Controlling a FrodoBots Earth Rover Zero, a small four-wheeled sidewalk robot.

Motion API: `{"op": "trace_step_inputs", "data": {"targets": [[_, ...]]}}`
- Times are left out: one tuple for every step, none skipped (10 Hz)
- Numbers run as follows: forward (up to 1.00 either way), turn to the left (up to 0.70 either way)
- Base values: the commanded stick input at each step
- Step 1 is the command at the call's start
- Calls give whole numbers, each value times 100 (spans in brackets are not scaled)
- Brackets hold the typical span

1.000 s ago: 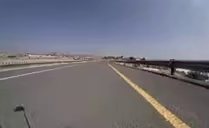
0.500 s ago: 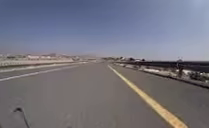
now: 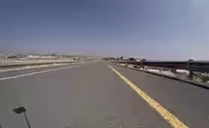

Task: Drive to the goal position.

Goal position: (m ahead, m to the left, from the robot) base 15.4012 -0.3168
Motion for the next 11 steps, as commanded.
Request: {"op": "trace_step_inputs", "data": {"targets": [[100,0],[100,0],[100,0],[100,0],[100,0],[100,0],[100,0],[100,0],[100,0],[100,0],[100,0]]}}
